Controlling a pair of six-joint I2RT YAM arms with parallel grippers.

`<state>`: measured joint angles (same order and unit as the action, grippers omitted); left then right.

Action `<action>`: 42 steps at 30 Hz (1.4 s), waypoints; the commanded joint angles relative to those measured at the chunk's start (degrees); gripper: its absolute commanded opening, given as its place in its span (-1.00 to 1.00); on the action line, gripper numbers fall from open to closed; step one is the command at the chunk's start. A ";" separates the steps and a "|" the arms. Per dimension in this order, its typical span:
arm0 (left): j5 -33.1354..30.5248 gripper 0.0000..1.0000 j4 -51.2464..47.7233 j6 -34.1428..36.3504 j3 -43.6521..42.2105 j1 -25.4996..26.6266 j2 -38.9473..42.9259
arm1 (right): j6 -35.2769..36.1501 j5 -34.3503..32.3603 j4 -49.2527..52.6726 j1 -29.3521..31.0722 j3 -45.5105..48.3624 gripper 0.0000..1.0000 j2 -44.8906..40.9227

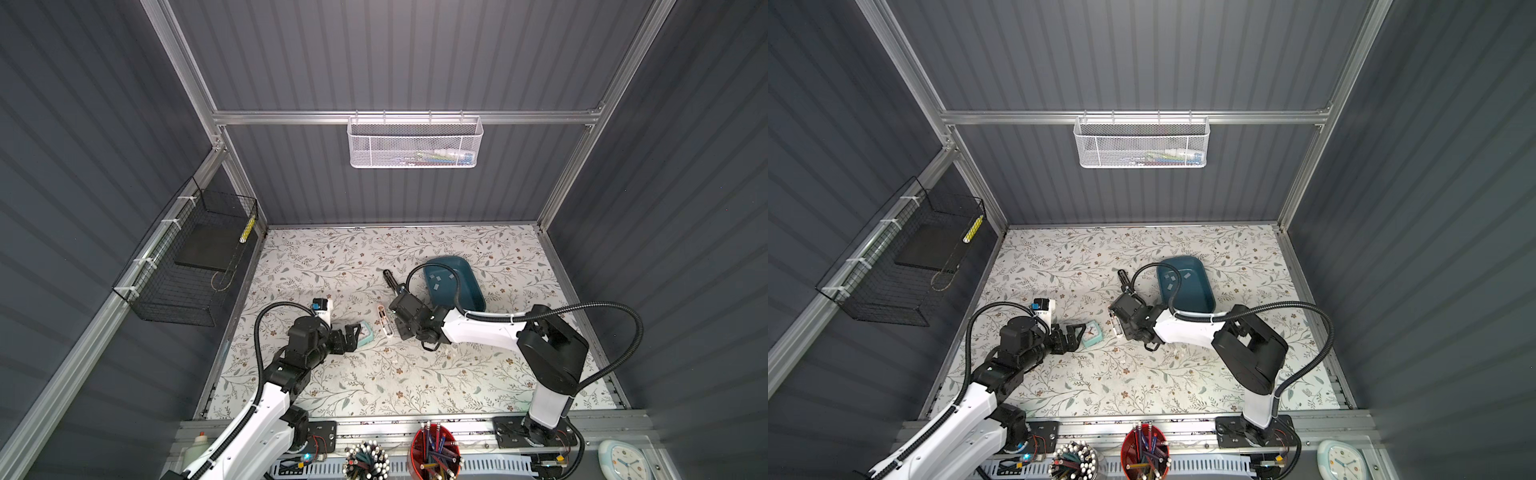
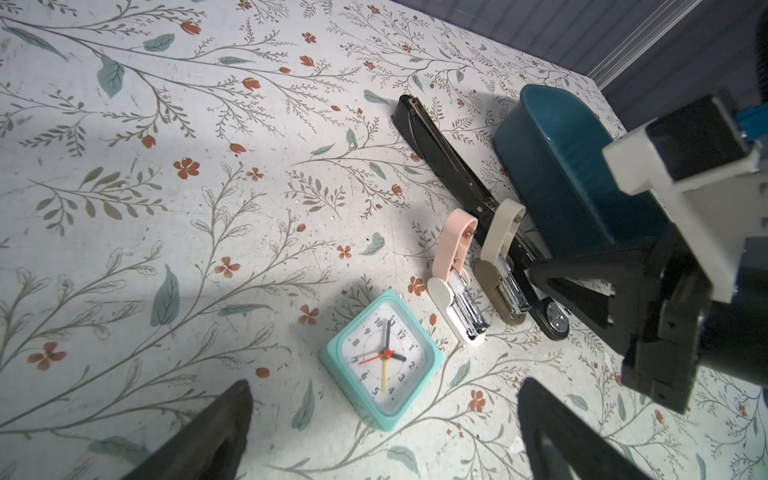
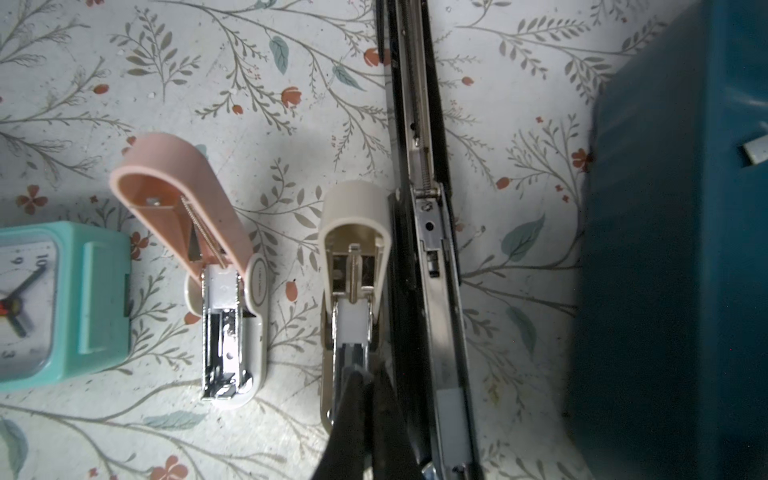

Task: Load the staples into the stapler
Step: 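Open the right gripper and move it over the teal tray, then lower the right gripper onto a white staple strip in the teal tray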

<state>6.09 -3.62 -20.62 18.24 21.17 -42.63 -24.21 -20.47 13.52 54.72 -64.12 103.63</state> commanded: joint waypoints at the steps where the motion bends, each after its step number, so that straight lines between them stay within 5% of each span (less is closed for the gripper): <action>1: 0.68 0.99 0.99 0.48 0.87 -0.32 -0.18 | 0.21 -1.67 2.66 -0.53 -1.46 -0.99 -2.03; 5: 0.51 0.99 1.16 0.67 0.83 -0.25 0.00 | 0.21 -2.62 2.52 -3.28 0.40 -0.99 -7.39; 12: -0.45 0.99 1.78 0.83 3.37 -0.25 -2.47 | 1.37 -1.29 1.89 -18.70 5.04 -0.93 -16.09; 18: -1.57 0.99 14.09 5.05 9.15 -0.25 -12.32 | 6.42 0.72 7.21 -28.45 -4.24 -0.94 -5.60; 25: -0.72 0.99 19.23 10.25 19.13 -0.25 -26.53 | 13.55 -7.78 19.17 -30.07 -20.31 -0.94 9.25; 30: 1.40 0.99 26.12 11.29 18.62 -0.25 -30.35 | 18.06 -3.08 20.86 -29.89 -24.76 -0.70 13.31; 34: 2.34 0.99 26.53 11.26 19.31 -0.32 -31.85 | 19.67 -2.27 19.48 -30.02 -22.99 -0.52 13.46; 40: 3.00 0.99 26.47 10.26 19.14 -0.25 -31.83 | 19.02 18.23 10.49 -31.51 -14.27 -0.39 5.42; 42: 3.68 0.99 26.24 9.88 19.03 -0.26 -31.40 | 17.04 10.55 9.91 -30.64 -11.87 -0.38 3.83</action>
<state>8.12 20.88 -10.90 36.64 21.17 -74.54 -5.82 -11.25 26.83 23.92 -77.65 110.85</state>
